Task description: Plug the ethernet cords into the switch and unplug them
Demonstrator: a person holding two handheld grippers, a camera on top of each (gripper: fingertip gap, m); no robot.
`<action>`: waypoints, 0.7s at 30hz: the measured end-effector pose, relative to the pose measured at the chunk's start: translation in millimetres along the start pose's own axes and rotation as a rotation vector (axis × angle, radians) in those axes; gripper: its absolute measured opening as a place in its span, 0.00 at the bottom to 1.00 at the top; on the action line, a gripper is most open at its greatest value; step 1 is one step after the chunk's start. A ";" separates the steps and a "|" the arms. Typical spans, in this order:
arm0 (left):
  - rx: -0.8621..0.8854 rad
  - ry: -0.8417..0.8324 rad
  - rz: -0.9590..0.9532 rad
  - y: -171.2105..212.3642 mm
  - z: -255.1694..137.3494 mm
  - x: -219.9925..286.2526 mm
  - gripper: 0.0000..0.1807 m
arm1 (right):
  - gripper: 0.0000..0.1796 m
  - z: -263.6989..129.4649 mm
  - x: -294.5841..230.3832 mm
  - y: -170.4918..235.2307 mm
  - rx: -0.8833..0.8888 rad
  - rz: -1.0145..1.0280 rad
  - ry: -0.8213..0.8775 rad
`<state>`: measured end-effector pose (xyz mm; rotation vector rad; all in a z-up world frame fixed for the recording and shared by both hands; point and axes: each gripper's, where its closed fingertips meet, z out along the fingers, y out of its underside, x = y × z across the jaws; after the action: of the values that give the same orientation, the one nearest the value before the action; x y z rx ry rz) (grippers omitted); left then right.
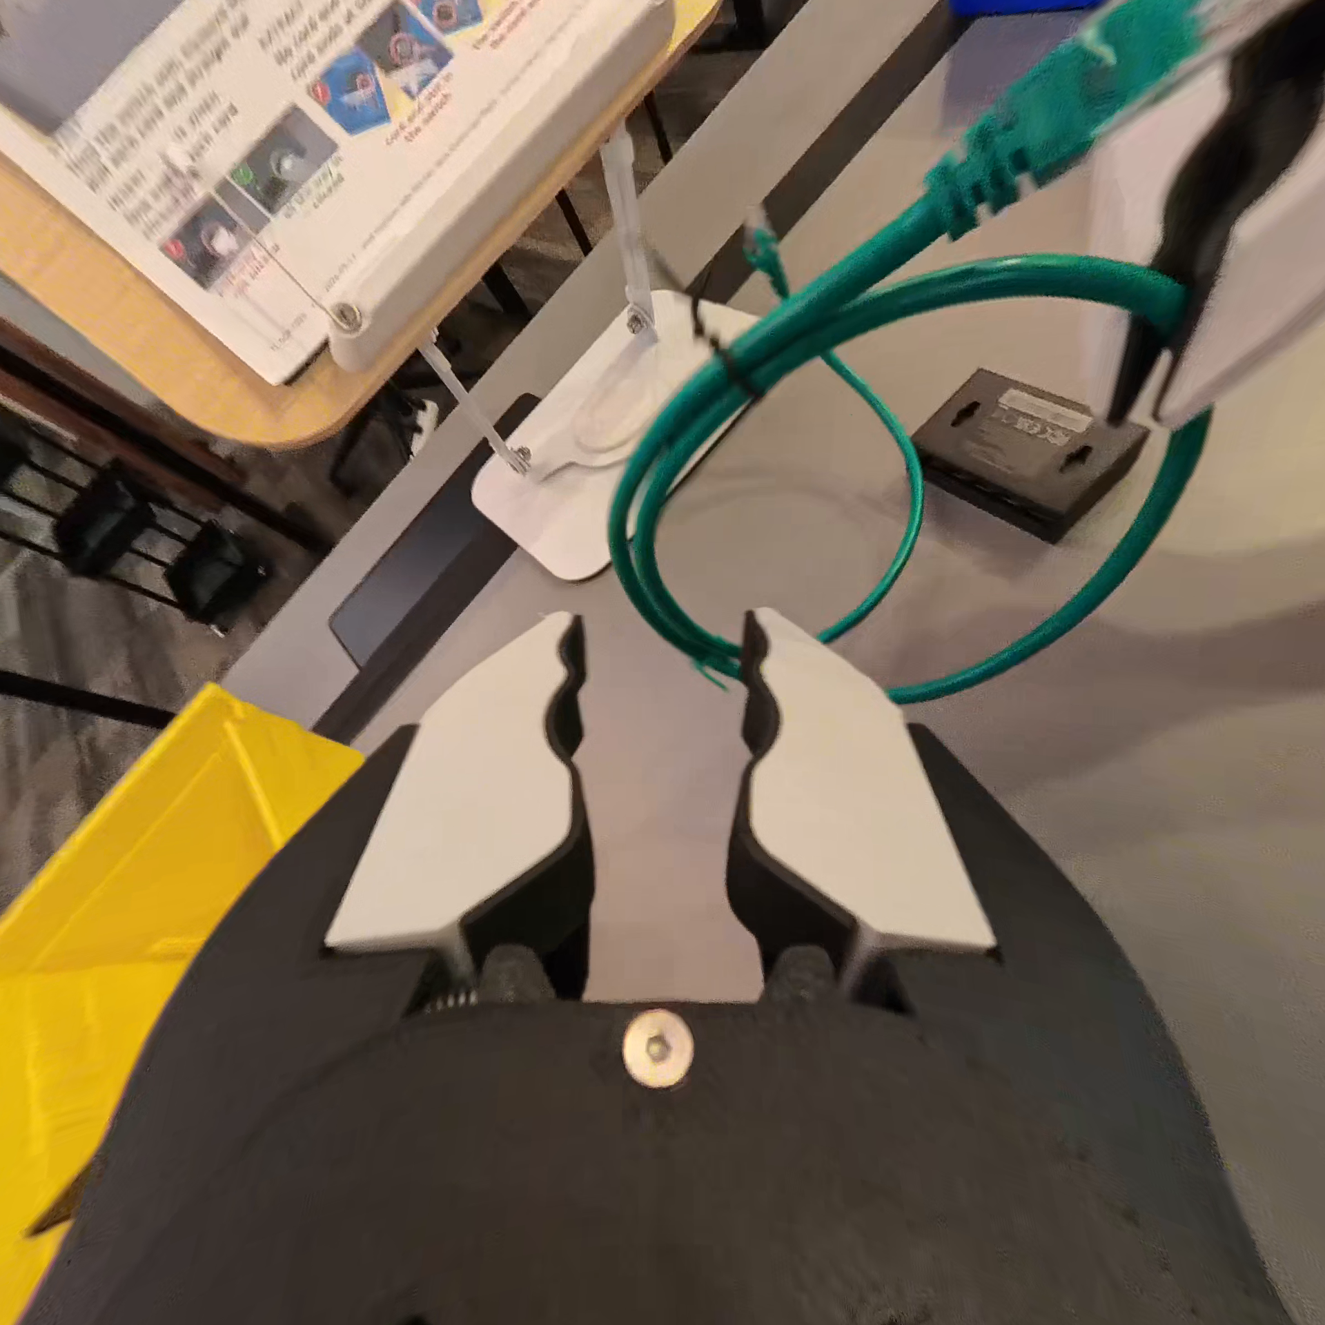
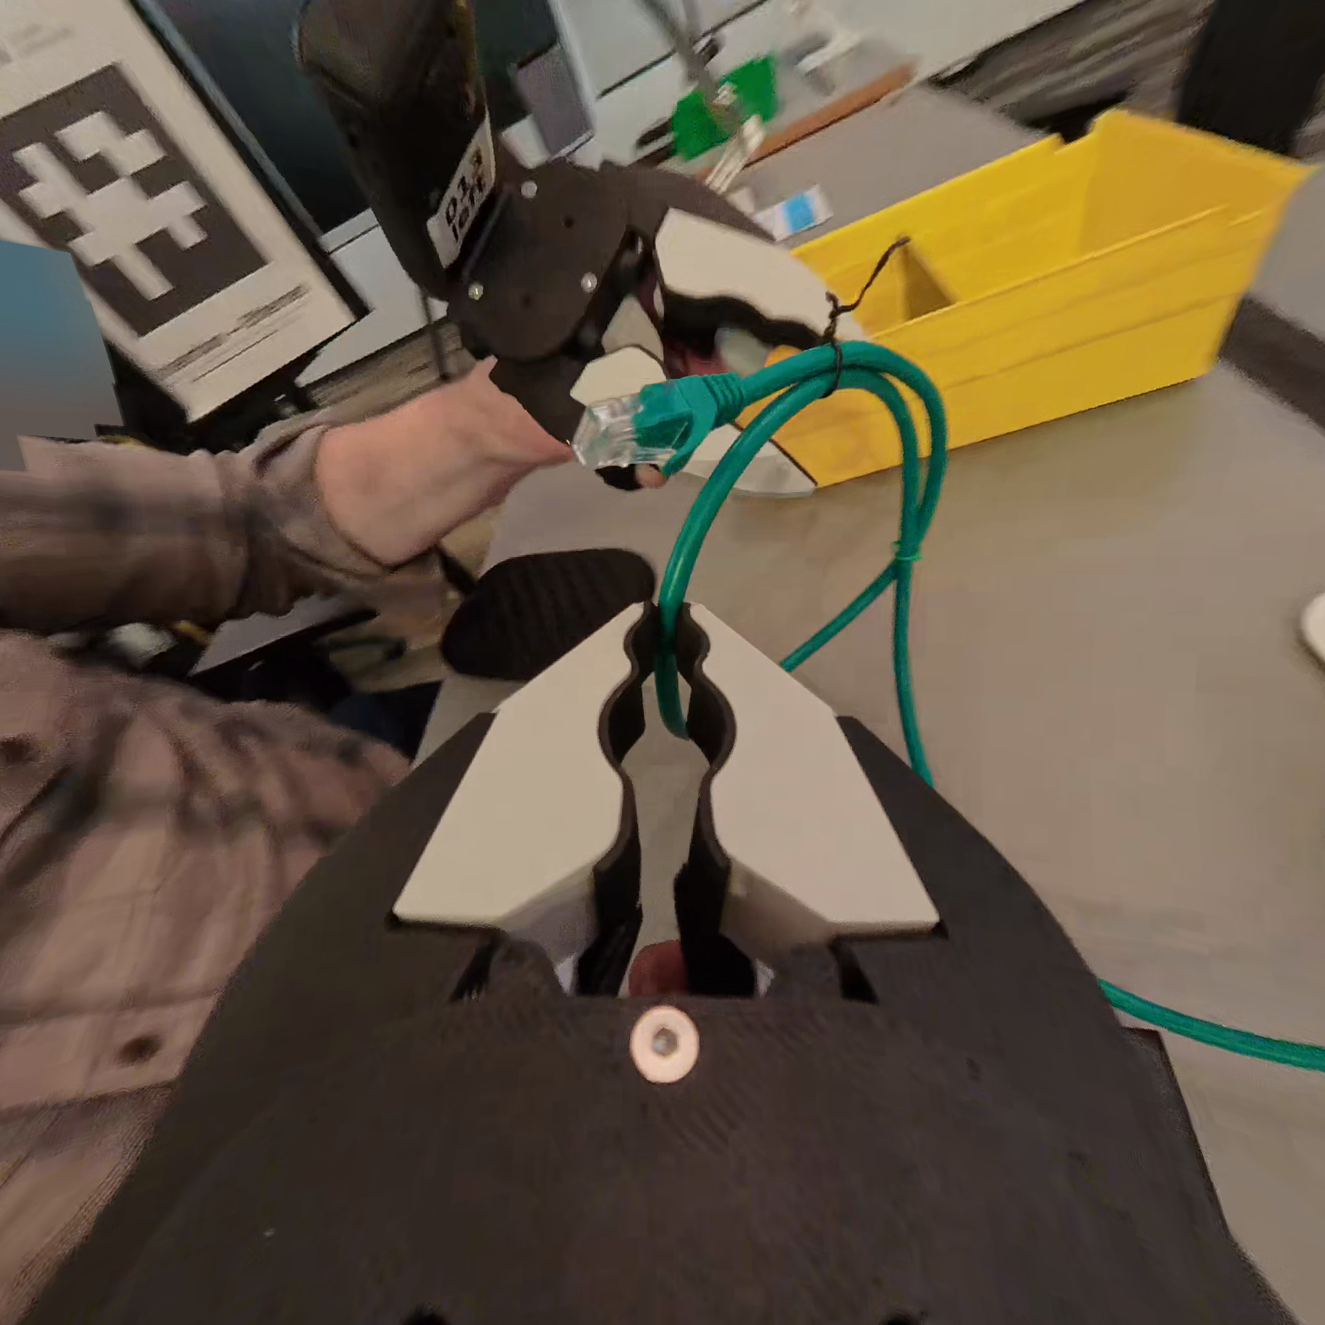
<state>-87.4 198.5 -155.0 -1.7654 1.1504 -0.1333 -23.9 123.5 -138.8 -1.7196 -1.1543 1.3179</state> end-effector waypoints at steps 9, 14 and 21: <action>-0.041 -0.169 0.644 -27.8 -21.8 35.3 0.18 | 0.02 10.8 -27.7 23.4 -0.356 0.056 -0.268; -0.083 -0.170 0.475 -10.7 -19.0 21.9 0.05 | 0.20 13.5 -18.8 3.3 -0.274 0.029 -0.200; -0.138 -0.117 0.100 23.9 -19.6 10.1 0.05 | 0.24 -14.1 30.7 20.8 -0.256 -0.118 0.135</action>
<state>-107.8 176.4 -167.4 -1.8065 1.1834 0.1108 -2.3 144.0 -164.9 -1.8578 -1.3696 1.0020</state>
